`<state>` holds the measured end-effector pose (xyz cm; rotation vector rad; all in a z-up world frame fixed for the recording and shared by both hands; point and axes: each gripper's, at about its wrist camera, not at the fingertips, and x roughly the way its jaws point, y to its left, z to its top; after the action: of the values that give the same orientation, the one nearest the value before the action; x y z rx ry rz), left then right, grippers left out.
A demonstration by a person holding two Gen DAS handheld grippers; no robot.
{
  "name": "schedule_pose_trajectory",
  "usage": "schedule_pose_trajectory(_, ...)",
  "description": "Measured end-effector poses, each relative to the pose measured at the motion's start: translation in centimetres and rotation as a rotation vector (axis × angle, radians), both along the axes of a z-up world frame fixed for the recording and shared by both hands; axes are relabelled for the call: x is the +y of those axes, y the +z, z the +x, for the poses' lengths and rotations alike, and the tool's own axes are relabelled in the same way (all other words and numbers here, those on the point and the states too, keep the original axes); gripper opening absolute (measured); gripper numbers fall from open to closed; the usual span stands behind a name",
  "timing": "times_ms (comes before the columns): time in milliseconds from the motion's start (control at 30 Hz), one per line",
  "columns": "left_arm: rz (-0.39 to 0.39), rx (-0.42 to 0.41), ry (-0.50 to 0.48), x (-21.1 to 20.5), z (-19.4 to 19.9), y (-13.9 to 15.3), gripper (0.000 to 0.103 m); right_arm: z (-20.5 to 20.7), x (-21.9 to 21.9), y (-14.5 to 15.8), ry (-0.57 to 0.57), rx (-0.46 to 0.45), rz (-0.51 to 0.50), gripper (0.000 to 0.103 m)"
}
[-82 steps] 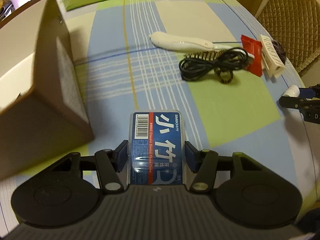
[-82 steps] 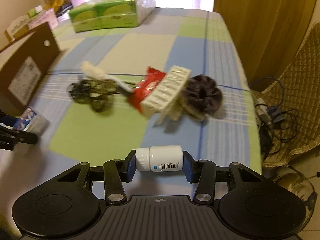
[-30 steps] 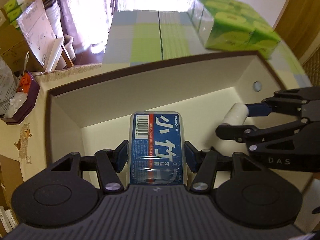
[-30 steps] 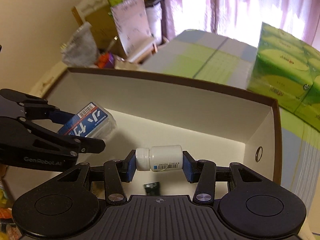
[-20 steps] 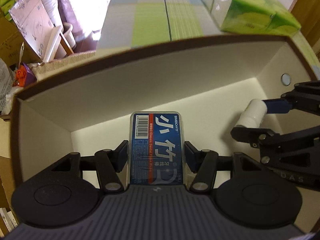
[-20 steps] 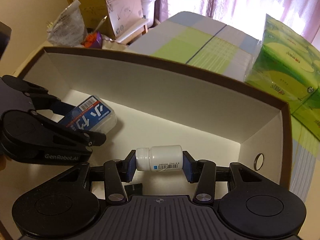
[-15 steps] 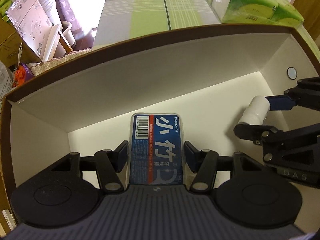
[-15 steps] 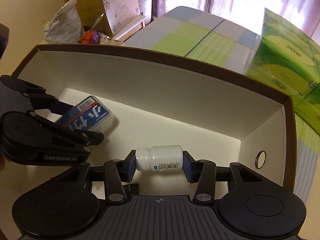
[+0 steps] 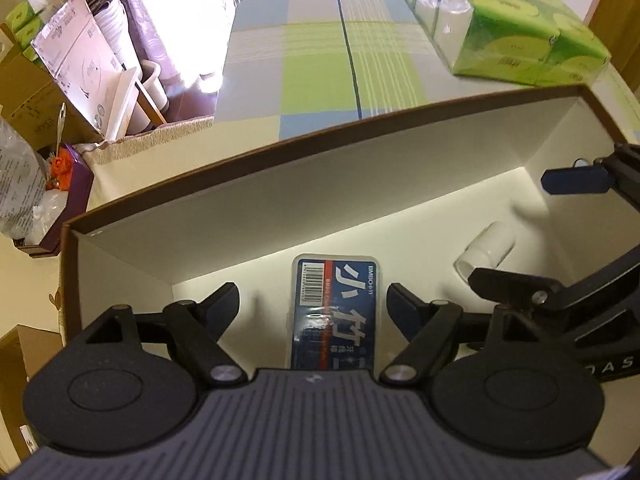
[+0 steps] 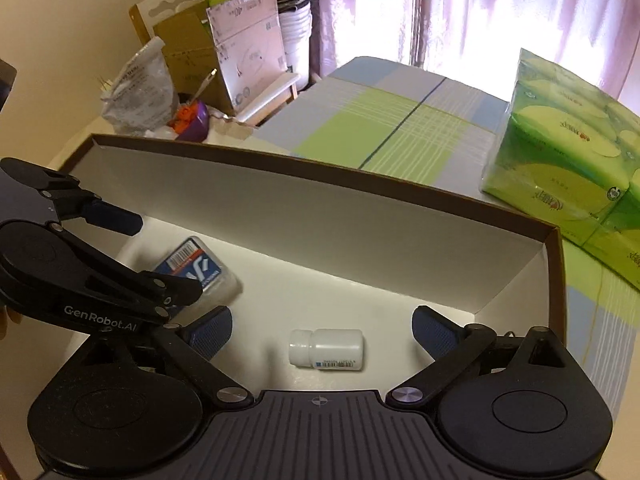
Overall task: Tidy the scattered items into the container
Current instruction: 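Open both tools to drop the items into the box and withdraw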
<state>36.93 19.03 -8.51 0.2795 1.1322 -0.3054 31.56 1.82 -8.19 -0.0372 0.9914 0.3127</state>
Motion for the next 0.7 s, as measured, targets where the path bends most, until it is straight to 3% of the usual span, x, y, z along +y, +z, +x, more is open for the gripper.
schedule_pose_trajectory(300,-0.037,-0.034,-0.004,0.4,-3.0,2.4,0.091,-3.6,0.6,2.6,0.056,-0.037,-0.01,0.101)
schedule_pose_trajectory(700,-0.096,-0.111,0.041,1.7,-9.2,6.7,0.094,-9.4,-0.7,6.2,-0.023,-0.1,0.064,0.101)
